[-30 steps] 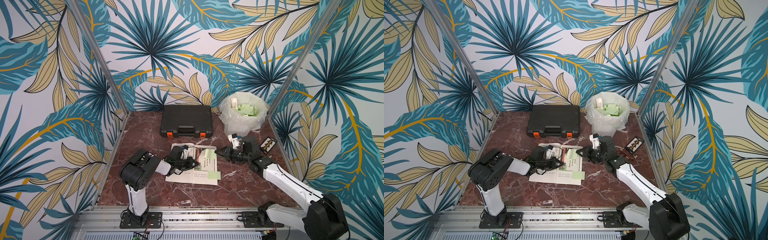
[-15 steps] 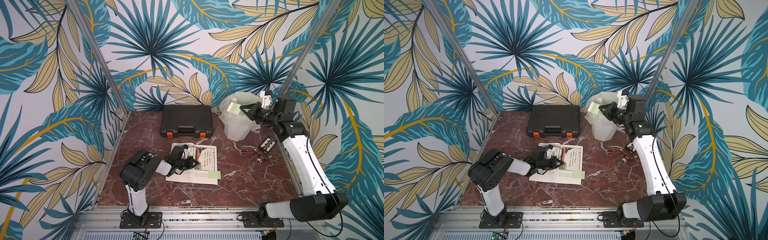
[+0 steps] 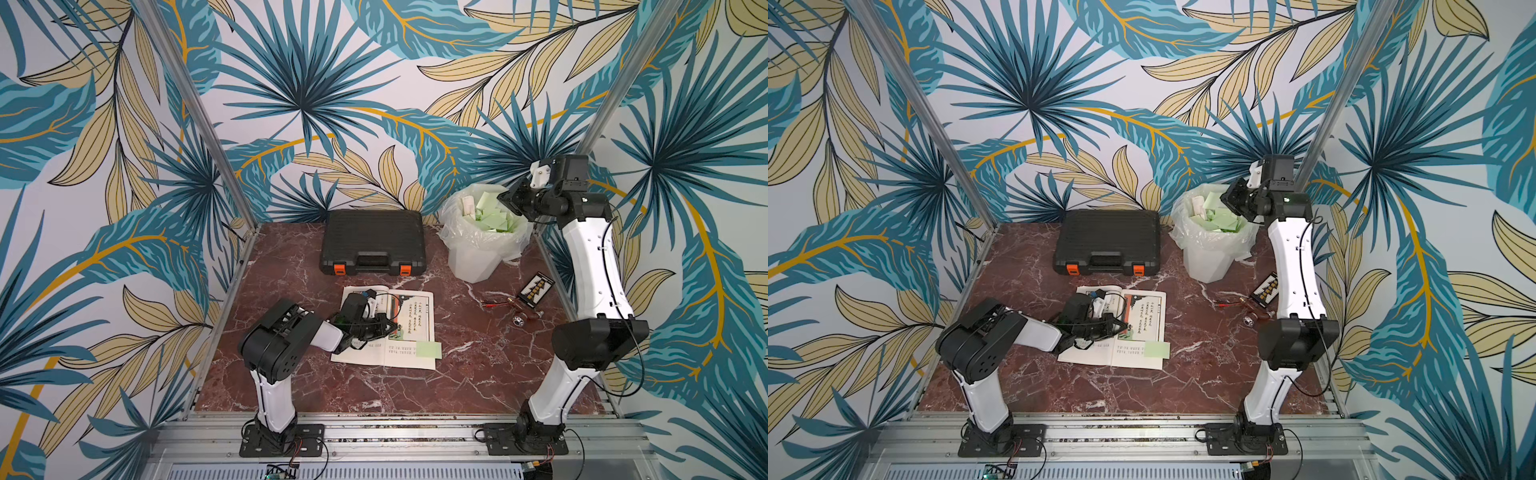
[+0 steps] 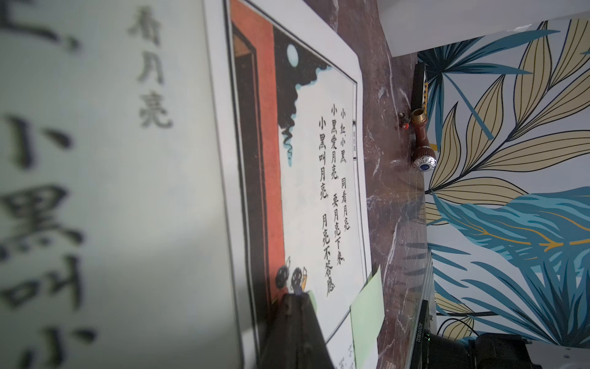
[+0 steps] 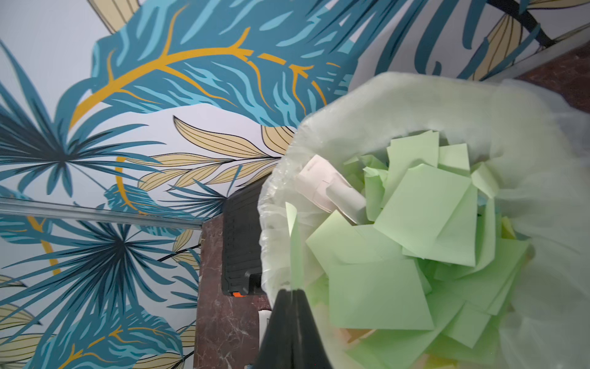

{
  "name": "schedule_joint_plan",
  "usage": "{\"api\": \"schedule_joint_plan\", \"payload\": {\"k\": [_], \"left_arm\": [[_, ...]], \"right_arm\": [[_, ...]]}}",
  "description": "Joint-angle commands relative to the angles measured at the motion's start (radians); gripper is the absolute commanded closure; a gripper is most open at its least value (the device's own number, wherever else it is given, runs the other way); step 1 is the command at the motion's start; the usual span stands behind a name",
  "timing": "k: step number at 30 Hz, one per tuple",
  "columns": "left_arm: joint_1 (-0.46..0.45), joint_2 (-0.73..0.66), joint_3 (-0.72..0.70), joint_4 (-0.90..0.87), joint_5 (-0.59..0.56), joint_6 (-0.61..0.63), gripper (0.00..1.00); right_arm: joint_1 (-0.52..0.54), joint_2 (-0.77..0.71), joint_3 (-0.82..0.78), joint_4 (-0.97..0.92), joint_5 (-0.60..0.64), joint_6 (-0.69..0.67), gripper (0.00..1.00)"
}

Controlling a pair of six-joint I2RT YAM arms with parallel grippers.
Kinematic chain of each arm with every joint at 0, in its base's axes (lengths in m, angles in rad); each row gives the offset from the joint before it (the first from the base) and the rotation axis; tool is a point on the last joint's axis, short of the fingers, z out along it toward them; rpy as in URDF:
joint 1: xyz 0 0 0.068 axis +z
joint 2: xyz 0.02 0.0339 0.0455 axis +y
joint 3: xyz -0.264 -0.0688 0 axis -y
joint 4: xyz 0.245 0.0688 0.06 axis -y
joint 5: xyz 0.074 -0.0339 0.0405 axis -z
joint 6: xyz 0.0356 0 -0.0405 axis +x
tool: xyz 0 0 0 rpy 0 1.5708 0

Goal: Peel off the used sticky note
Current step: Place the note in the trash bin.

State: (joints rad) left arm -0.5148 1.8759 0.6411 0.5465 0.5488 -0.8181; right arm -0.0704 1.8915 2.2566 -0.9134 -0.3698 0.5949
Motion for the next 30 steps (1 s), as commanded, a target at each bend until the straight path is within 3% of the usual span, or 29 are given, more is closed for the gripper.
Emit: {"api": "schedule_joint_plan", "payload": {"k": [1,9,15,19,22,30], "left_arm": [[0.007,0.103,-0.058,-0.179,-0.17,0.043,1.0],[0.006,0.1,-0.058,-0.18,-0.171,0.039,1.0],[0.006,0.1,-0.057,-0.182,-0.171,0.039,1.0],[0.006,0.099,-0.057,-0.181,-0.171,0.039,1.0],[0.007,0.101,-0.055,-0.183,-0.171,0.039,1.0],[0.006,0.1,-0.049,-0.194,-0.168,0.045,1.0]], "right_arm": [[-0.002,0.039,0.071,-0.145,0.068,-0.07,0.84],[-0.002,0.062,0.172,-0.223,0.075,-0.141,0.61],[-0.003,0.037,0.263,-0.278,0.065,-0.164,0.54],[-0.001,-0.015,0.236,-0.296,-0.03,-0.141,0.54],[0.019,-0.115,0.046,-0.21,-0.088,-0.127,0.54],[0.041,-0.577,-0.838,0.309,-0.235,0.031,0.54]]}}
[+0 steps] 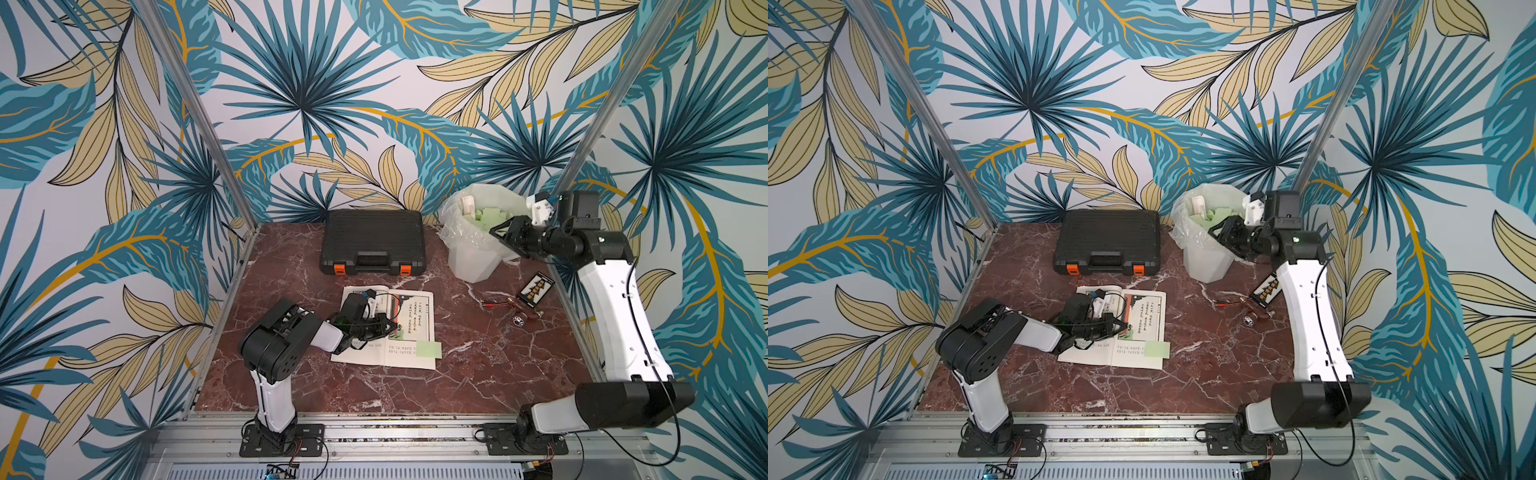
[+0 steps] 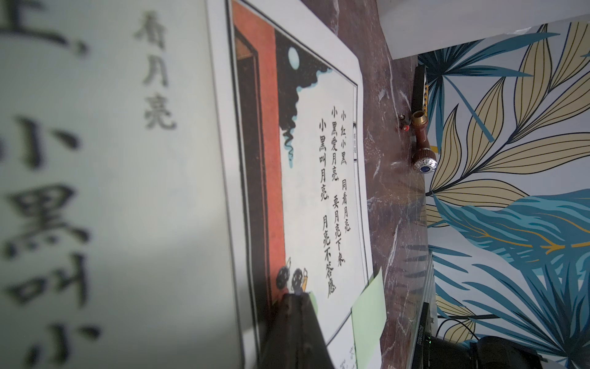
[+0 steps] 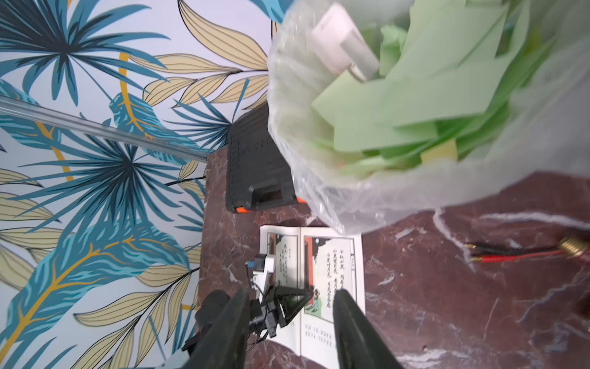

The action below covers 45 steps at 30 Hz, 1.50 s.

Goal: Peel off the used sticky note
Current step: Place the note in the trash bin, then tear off the note from the book.

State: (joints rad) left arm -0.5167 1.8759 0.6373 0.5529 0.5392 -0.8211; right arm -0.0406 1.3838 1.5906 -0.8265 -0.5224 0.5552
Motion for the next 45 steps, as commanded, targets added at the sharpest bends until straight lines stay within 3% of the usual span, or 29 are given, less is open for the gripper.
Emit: {"api": "schedule_joint_plan", "payload": {"k": [1,9,18,25,38,45], "left_arm": [[0.008,0.101,-0.043,-0.204,-0.158,0.048,1.0],[0.008,0.105,-0.037,-0.21,-0.154,0.048,1.0],[0.006,0.105,-0.036,-0.213,-0.156,0.045,1.0],[0.005,0.104,-0.033,-0.219,-0.159,0.045,1.0],[0.003,0.101,-0.031,-0.225,-0.163,0.048,1.0],[0.003,0.102,-0.032,-0.225,-0.164,0.05,1.0]], "right_arm": [[0.015,-0.108,-0.268,0.263,-0.099,0.087,0.54],[0.113,-0.324,-0.827,0.459,-0.11,0.156,0.54],[0.33,-0.277,-1.185,0.744,-0.048,0.272,0.54],[0.396,-0.175,-1.265,0.883,-0.046,0.303,0.54],[0.407,-0.027,-1.291,1.073,-0.044,0.357,0.56],[0.407,-0.014,-1.295,1.113,-0.01,0.387,0.65]]}}
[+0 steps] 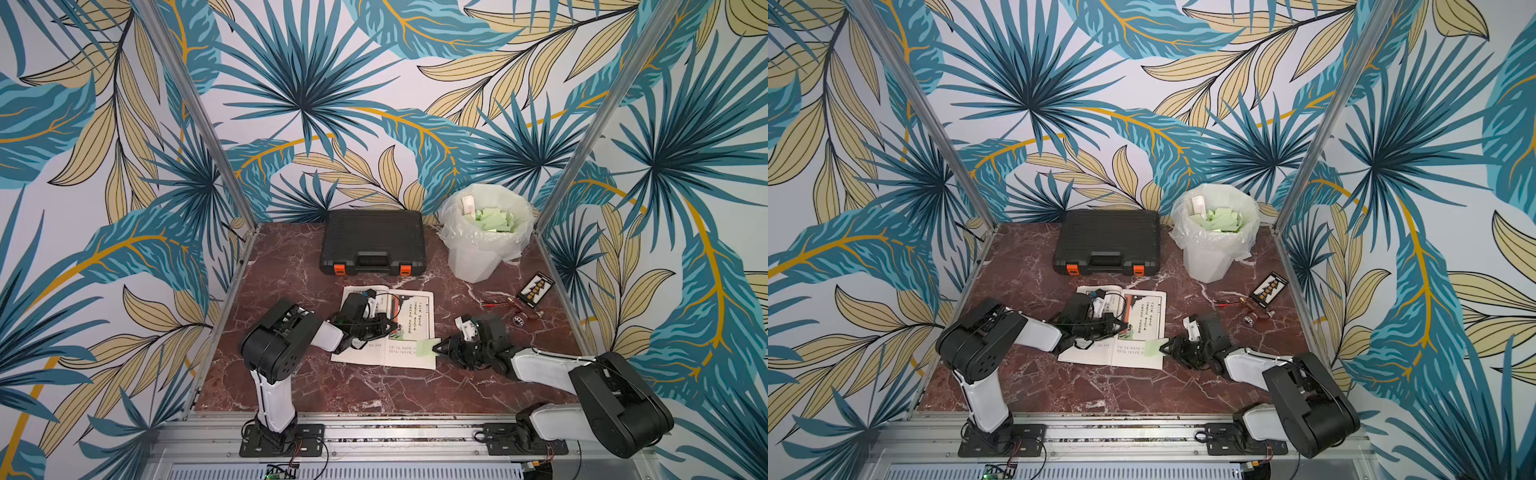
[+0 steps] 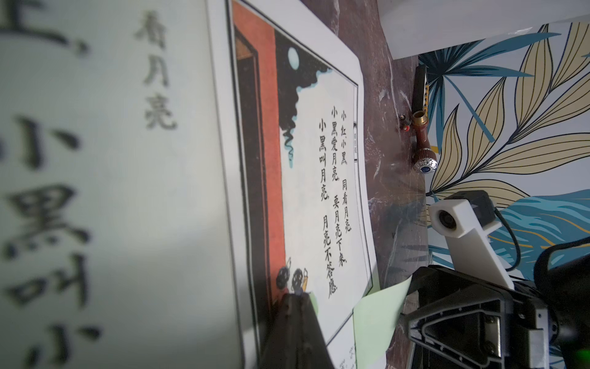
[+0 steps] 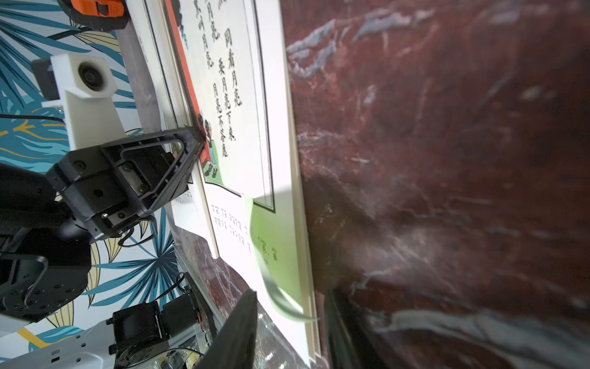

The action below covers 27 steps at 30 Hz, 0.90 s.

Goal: Peel off the used sticky note
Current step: Tear off the note from the book.

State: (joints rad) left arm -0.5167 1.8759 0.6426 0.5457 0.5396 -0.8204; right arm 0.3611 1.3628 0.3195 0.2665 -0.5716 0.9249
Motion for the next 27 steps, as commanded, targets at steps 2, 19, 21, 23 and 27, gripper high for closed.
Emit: {"api": "schedule_joint_plan", "payload": {"k": [2,19,21,23,27], "left_arm": [[0.003,0.102,-0.037,-0.216,-0.164,0.048,1.0],[0.004,0.102,-0.039,-0.214,-0.163,0.048,1.0],[0.004,0.102,-0.038,-0.214,-0.164,0.048,1.0],[0.004,0.101,-0.038,-0.216,-0.165,0.05,1.0],[0.003,0.101,-0.037,-0.218,-0.165,0.051,1.0]], "right_arm": [[0.005,0.003,-0.023,0.013,0.051,0.018,0.67],[0.006,-0.054,-0.024,0.024,0.049,0.042,1.0],[0.005,-0.075,-0.021,-0.004,0.063,0.031,1.0],[0.005,-0.098,-0.015,-0.045,0.08,0.009,1.0],[0.001,-0.145,-0.006,-0.114,0.111,-0.025,1.0]]}}
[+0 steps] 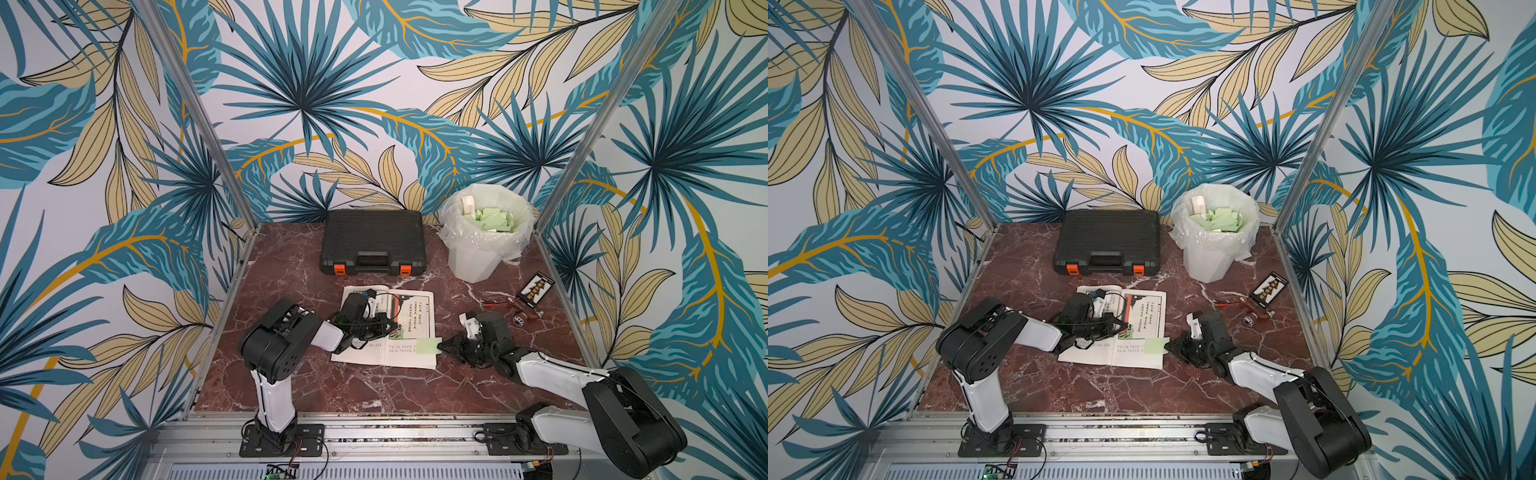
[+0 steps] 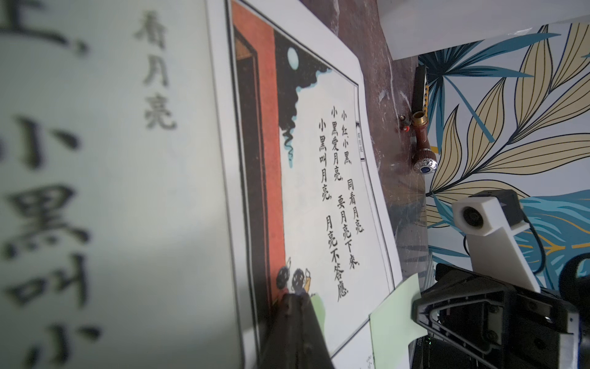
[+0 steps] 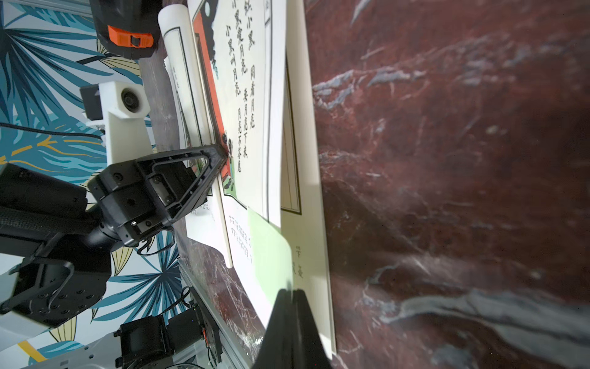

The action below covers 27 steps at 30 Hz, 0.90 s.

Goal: Peel off the used sticky note
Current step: Tear off the note from the book.

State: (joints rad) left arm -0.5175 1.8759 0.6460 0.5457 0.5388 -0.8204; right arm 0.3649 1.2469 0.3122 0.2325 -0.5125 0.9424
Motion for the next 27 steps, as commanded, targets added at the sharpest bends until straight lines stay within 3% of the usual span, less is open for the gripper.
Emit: {"api": "schedule_joint_plan", "payload": {"k": [1,17,23,27], "left_arm": [[0.004,0.101,-0.04,-0.22,-0.164,0.051,1.0],[0.005,0.101,-0.041,-0.217,-0.165,0.052,1.0],[0.004,0.101,-0.039,-0.224,-0.164,0.052,1.0],[0.004,0.101,-0.039,-0.222,-0.164,0.053,1.0]], "right_arm": [[-0.005,-0.039,0.004,-0.095,0.056,-0.049,1.0],[-0.043,-0.185,0.047,-0.239,0.035,-0.074,1.0],[-0.087,-0.318,0.215,-0.405,-0.002,-0.106,1.0],[-0.145,-0.318,0.375,-0.491,-0.048,-0.114,1.0]]}}
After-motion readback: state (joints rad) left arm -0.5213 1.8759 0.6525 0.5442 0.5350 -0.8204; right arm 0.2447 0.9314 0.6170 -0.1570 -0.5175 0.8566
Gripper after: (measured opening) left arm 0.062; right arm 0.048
